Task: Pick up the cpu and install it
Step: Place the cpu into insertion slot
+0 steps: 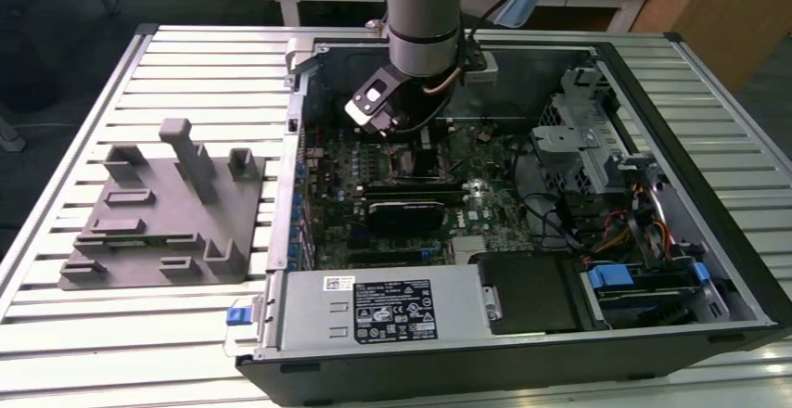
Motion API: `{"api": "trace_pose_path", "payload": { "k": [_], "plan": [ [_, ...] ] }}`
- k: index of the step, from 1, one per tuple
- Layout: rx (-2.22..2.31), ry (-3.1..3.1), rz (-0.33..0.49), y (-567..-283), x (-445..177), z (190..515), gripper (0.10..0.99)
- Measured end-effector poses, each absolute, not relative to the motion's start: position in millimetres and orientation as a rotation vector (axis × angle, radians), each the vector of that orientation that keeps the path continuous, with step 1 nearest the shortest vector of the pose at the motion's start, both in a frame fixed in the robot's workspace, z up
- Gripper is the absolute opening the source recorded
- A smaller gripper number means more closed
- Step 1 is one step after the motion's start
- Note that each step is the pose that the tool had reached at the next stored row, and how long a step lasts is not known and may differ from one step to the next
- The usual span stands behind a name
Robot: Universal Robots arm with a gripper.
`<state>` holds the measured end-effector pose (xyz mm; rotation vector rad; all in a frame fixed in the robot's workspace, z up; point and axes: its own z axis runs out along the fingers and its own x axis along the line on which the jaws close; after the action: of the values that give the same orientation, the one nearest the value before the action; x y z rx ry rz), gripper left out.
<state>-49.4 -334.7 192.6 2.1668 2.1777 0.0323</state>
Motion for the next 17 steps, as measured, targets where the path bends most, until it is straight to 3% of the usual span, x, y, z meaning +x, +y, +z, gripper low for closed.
{"api": "trace_pose_path", "payload": {
  "k": [17],
  "plan": [
    [2.167,2.178,0.032,-333.1,-50.5,190.2,0.541]
  ]
}}
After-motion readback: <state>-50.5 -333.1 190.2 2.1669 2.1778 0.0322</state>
